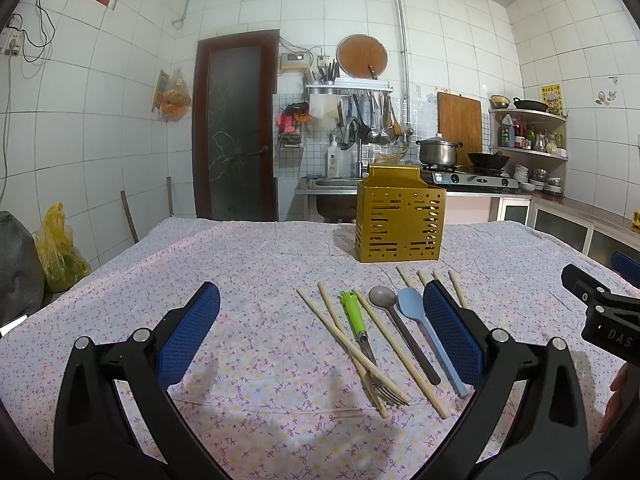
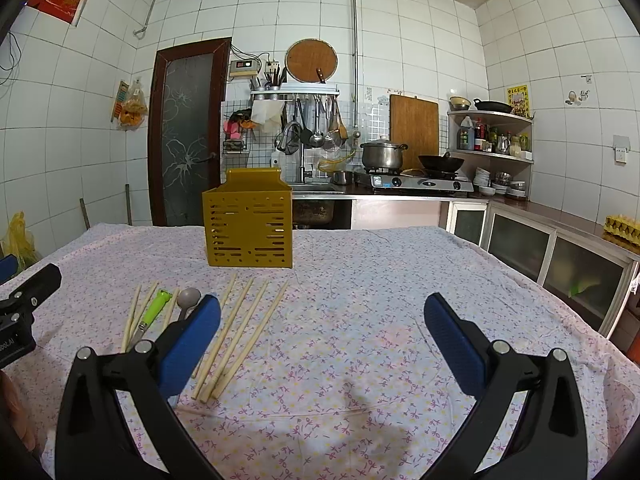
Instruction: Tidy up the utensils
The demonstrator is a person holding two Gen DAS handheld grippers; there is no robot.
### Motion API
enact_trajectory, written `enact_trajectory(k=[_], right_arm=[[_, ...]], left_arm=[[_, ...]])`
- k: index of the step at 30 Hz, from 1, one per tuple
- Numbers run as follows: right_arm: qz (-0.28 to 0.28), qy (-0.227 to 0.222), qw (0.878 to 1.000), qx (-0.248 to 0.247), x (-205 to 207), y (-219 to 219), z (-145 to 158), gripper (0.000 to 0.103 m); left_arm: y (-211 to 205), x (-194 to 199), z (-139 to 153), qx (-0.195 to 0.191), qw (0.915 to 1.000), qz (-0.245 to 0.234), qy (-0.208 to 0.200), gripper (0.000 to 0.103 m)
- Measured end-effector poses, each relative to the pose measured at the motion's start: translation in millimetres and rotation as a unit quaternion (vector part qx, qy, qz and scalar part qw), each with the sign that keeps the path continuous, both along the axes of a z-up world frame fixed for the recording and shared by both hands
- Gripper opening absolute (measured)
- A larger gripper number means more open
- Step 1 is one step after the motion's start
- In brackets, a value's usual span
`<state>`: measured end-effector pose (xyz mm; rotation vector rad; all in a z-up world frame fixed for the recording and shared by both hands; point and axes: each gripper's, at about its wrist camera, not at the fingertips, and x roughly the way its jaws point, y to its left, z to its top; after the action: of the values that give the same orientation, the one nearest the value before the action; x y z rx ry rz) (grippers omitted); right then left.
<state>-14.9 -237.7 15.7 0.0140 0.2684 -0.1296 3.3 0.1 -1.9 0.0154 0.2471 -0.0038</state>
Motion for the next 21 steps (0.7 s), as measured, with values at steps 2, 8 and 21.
enact_trajectory(k=[2, 8, 21], right_arm=[[-0.001, -0.001, 1.0, 0.0, -0.4, 0.0, 1.0, 0.099], [-0.002, -0.001, 1.0, 0.0, -1.1, -0.9, 2.2, 0.099], [-0.002, -0.001, 1.0, -0.001, -1.5, -1.0, 2.2, 0.099]], left_arm=[[-0.6, 0.2, -0.3, 0.0, 1.0, 0.0, 0.0, 0.098], [-1.6, -2.4, -1.2, 0.0, 1.0, 0.0, -0.001, 0.098], [-4.3, -4.5, 5.0, 0.0, 1.0, -0.001, 0.001, 0.098]])
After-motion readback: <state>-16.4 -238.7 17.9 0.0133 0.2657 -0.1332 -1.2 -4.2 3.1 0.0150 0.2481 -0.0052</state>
